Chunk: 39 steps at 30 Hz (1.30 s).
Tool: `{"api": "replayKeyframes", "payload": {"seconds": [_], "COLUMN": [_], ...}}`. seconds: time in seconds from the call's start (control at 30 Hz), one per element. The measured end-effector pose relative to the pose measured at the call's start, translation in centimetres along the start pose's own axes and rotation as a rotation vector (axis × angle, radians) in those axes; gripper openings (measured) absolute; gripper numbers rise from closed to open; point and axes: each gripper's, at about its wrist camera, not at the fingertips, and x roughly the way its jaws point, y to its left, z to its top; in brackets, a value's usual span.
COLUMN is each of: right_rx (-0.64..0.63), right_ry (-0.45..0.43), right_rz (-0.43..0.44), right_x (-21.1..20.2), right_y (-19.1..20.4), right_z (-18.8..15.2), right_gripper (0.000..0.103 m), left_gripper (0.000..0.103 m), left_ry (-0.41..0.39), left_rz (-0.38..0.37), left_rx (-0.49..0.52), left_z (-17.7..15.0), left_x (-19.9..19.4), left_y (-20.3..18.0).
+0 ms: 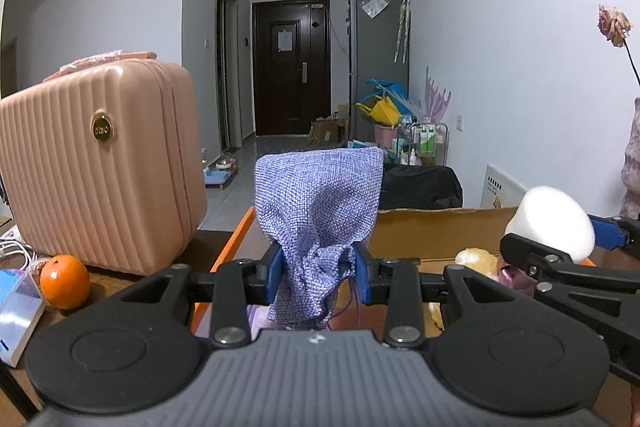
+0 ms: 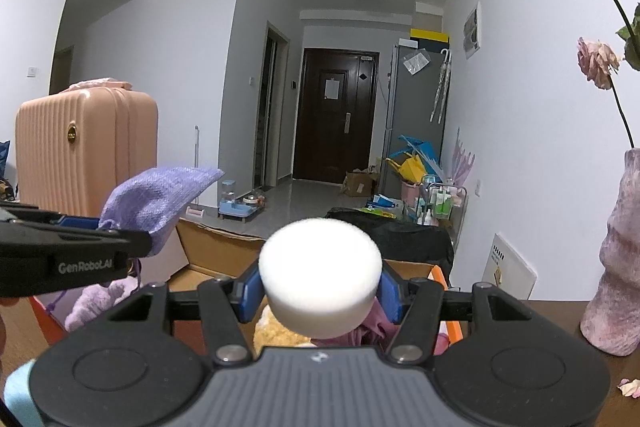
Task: Organize soft objects
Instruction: 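Lower both items into the box and open both grippers, then withdraw both grippers from the box back toward the table items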
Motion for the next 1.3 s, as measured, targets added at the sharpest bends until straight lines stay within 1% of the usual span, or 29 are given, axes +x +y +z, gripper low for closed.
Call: {"api": "replayKeyframes", "payload": {"seconds": [0.03, 0.1, 0.13, 0.17, 0.2, 0.23, 0.27, 0.3, 0.33, 0.37, 0.4, 0.47, 0.53, 0.83, 1.0, 1.3], "right_rx": [0.003, 0.008, 0.012, 0.013, 0.012, 0.011, 0.012, 0.013, 0.015, 0.017, 0.019, 0.021, 0.024, 0.025, 0.033, 0.057], "right_ry": [0.001, 0.006, 0.003, 0.000, 0.000, -0.001, -0.003, -0.003, -0.003, -0.005, -0.007, -0.004, -0.002, 0.008, 0.003, -0.012], "right_rz": [-0.002, -0.009, -0.015, -0.020, -0.022, -0.026, -0.032, -0.037, -0.041, -0.045, -0.049, -0.053, -0.055, -0.063, -0.074, -0.074], "right_x": [0.0, 0.2, 0.3, 0.2, 0.2, 0.2, 0.1, 0.1, 0.1, 0.0, 0.0, 0.0, 0.0, -0.4, -1.4, -3.9], "right_y": [0.0, -0.1, -0.1, -0.2, -0.2, -0.2, -0.2, -0.2, -0.2, -0.3, -0.4, -0.4, -0.5, -0.6, -0.9, -1.2], "right_z": [-0.1, -0.1, 0.0, 0.0, -0.1, -0.1, -0.2, -0.2, -0.2, -0.3, -0.3, -0.4, -0.4, -0.3, -0.1, 0.0], "right_gripper": [0.057, 0.064, 0.072, 0.078, 0.081, 0.085, 0.090, 0.092, 0.098, 0.102, 0.103, 0.103, 0.103, 0.103, 0.103, 0.103], "left_gripper": [0.039, 0.043, 0.045, 0.052, 0.060, 0.066, 0.077, 0.086, 0.090, 0.100, 0.103, 0.103, 0.103, 0.103, 0.103, 0.103], "left_ry": [0.005, 0.012, 0.013, 0.014, 0.014, 0.012, 0.009, 0.006, 0.000, -0.011, -0.022, -0.040, -0.060, -0.053, -0.057, -0.076], "left_rz": [0.000, 0.005, 0.007, 0.010, 0.015, 0.025, 0.032, 0.041, 0.050, 0.065, 0.079, 0.112, 0.124, 0.127, 0.125, 0.107], "left_rx": [-0.001, -0.013, -0.014, -0.014, -0.016, -0.018, -0.019, -0.022, -0.025, -0.027, -0.026, -0.026, -0.026, -0.029, -0.038, -0.038], "left_z": [0.0, -0.1, 0.0, 0.0, 0.0, -0.1, -0.1, -0.2, -0.2, -0.1, -0.2, -0.2, -0.3, 0.0, 0.0, -0.3], "left_x": [0.1, 0.3, 0.4, 0.4, 0.5, 0.5, 0.5, 0.4, 0.4, 0.3, 0.1, -0.2, -0.5, -0.5, -0.9, -2.8], "left_y": [0.1, 0.4, 0.5, 0.6, 0.7, 0.7, 0.7, 0.8, 0.9, 0.9, 1.0, 0.9, 0.9, 1.0, 0.9, 0.9]}}
